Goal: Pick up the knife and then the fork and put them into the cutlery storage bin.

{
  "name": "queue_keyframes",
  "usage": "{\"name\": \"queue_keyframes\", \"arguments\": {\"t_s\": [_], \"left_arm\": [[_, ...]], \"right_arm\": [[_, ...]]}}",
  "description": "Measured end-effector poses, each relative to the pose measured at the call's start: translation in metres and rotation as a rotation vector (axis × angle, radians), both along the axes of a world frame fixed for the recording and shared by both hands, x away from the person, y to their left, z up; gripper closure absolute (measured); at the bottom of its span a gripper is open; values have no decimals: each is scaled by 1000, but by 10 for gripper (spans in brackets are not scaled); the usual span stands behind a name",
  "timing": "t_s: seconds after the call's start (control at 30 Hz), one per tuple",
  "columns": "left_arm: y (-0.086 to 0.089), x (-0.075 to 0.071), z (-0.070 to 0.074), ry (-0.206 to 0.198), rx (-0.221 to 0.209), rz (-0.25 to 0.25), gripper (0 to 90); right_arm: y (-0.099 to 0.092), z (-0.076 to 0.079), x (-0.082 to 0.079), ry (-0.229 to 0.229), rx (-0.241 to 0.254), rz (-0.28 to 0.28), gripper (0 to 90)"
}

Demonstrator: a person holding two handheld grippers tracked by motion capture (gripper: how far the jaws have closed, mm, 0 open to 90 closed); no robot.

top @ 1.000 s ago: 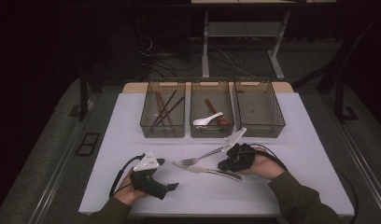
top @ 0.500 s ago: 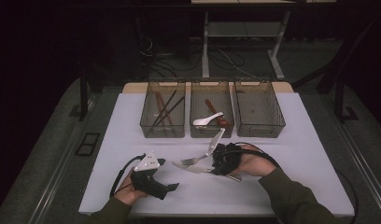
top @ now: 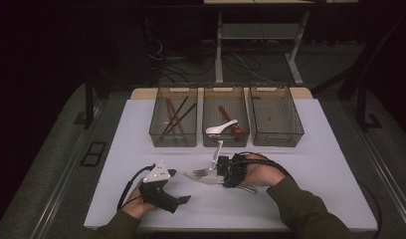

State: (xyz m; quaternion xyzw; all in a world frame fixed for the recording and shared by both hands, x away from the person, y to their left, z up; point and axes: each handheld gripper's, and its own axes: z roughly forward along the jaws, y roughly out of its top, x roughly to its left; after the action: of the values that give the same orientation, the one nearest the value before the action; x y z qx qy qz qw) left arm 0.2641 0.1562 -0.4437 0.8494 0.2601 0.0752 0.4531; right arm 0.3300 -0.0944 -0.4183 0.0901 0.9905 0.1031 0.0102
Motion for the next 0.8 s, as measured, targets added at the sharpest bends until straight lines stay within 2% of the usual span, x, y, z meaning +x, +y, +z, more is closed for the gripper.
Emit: {"name": "queue_keyframes", "arguments": {"t_s": [0.13,0.33,0.67,0.8], "left_arm": [[0,0,0,0,2,-1,0],[0,0,0,1,-4,2,0],[0,0,0,-1,0,0,0],[1,0,0,-2,0,1,0]], "right_arm": [[7,0,0,-7,-46,17,765],[12,1,0,-2,-81,28,795],[12,1,-2,-20,-86,54,799],[11,1,-1,-11,-71,50,800]]}}
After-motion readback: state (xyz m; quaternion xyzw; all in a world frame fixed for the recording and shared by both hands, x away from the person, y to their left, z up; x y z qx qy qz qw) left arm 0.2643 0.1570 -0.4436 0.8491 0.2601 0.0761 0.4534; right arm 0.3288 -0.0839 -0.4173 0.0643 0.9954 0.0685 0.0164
